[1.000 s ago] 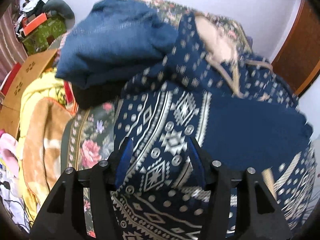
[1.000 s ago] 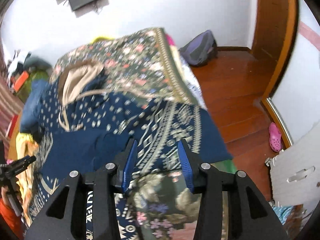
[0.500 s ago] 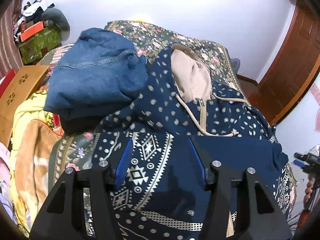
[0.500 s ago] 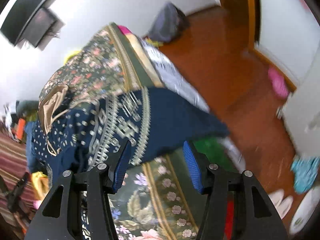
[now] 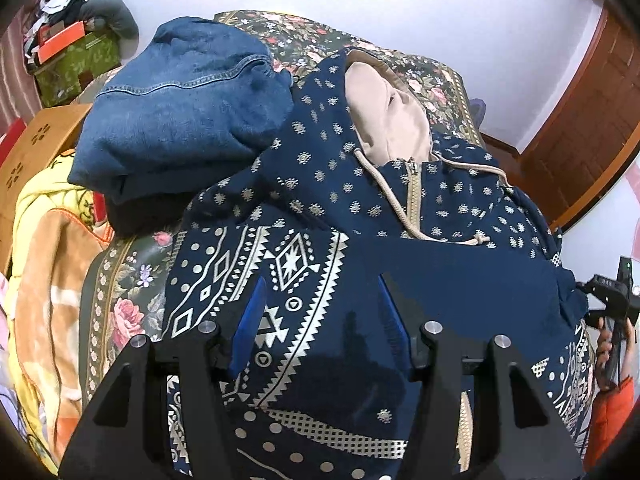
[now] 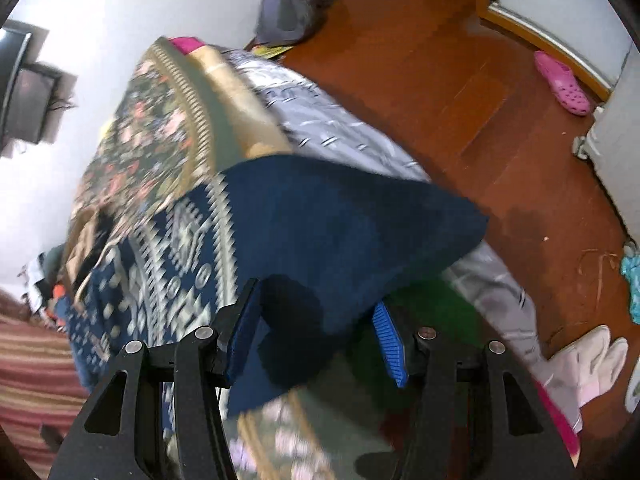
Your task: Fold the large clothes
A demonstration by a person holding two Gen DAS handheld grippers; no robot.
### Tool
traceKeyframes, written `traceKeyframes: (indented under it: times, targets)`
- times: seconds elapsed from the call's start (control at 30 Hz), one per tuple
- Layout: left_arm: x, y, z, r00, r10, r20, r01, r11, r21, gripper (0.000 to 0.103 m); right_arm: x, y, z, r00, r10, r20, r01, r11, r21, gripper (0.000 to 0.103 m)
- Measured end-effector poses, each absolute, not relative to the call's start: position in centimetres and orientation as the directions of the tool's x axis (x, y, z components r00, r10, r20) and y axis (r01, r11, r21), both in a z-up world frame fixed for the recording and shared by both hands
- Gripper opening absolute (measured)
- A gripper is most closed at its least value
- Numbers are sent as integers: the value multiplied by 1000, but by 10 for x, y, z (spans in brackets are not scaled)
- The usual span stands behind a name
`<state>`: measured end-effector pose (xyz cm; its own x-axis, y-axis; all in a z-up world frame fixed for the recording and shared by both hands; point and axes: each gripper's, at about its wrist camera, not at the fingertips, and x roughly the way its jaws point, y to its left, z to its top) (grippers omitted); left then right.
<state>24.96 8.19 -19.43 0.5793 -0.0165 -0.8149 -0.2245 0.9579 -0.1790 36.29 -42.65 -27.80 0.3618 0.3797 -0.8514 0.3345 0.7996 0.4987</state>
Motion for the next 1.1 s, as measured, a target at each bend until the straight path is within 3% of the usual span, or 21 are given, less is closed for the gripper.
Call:
traceKeyframes:
  times: [0.07,0.13,0.23,0.47,0.7,0.9,1.1]
  targets:
    - [248,84,-194,577,-2,-817,-228,960,-164,55,369,-424,-273,378,345,-859,331,816,474,47]
    - [246,86,-194,576,6,-817,-231,961,-155,55,373,-420,-263,398,312,-862,311,839,447,28]
    - [242,91,-192,579,16,-815,-237,960,-149,55,374,-412,-241,449,290,-845,256,864,433,11]
    - [234,96,-182,604,26,-797,-232,962,-144,55,344,-368,-126,664,241,-708,27,938,345,10]
    - [226,94,-170,635,14,-773,-205,967,-151,55,308,-304,-50,704,443,-554,-274,890,364,10]
    - [214,91,-160,655,20,-756,-177,976,-128,55,291,-237,-68,587,557,-587,-429,829,358,10]
    - [203,90,-160,654,4,-756,-155,980,-129,55,287,-177,-134,402,561,-723,-474,804,360,10]
